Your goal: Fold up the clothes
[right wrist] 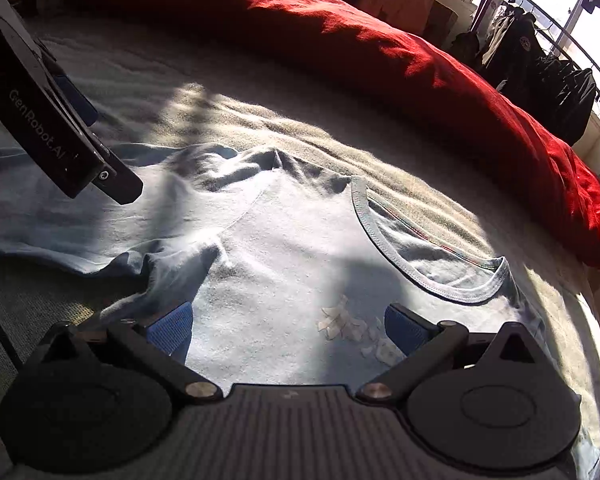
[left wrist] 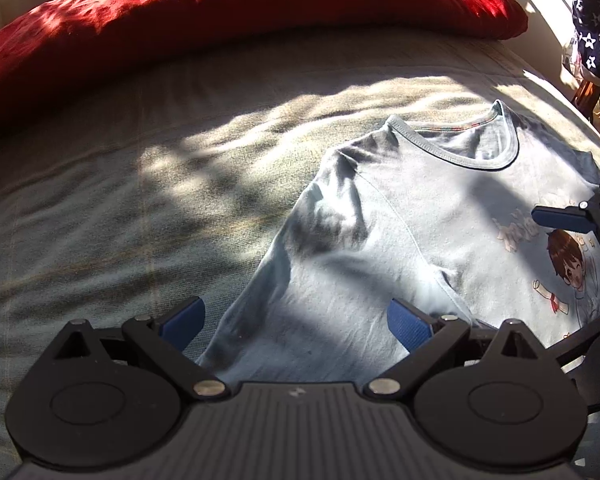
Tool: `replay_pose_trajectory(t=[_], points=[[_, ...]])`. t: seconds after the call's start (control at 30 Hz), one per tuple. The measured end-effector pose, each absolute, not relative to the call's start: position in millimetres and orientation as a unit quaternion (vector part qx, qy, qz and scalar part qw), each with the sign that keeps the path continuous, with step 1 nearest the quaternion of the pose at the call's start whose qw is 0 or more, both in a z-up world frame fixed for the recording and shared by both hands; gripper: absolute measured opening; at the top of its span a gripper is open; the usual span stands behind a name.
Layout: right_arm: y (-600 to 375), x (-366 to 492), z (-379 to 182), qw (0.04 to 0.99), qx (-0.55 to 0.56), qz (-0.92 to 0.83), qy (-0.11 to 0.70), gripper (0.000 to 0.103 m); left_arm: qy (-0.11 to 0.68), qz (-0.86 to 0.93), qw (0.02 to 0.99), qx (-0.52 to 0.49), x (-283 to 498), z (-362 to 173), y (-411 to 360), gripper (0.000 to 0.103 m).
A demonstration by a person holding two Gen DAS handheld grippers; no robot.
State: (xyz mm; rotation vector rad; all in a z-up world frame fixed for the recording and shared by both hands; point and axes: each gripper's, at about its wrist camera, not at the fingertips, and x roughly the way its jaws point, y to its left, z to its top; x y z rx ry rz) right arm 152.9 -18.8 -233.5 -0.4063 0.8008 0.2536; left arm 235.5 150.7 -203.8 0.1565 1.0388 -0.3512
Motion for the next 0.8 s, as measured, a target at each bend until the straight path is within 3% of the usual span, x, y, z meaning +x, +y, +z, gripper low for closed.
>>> replay_pose_trajectory(t=[0.23, 0.5, 0.63, 0.8], points=[[11, 128, -236, 0.866, -0.202, 0.225, 0.399, 0.103, 0.501, -0.164, 0.847, 0.066, 236, -206, 155, 0.097], [-13, 125, -219, 0.880, -0.193, 0.179, 0.395, 0.103, 0.524, -0.214, 0.817, 0.108, 227, -227, 123, 0.097], [-31, 132, -215, 0.887, -0.175, 0.159, 0.396, 0.103, 0.504, -0.202, 0.826, 0.150, 212, -212, 131, 0.097], [-24, 131, -232, 0.879, -0.180, 0.160, 0.412, 0.103, 0.507, -0.154, 0.840, 0.114, 217, -194, 156, 0.097]])
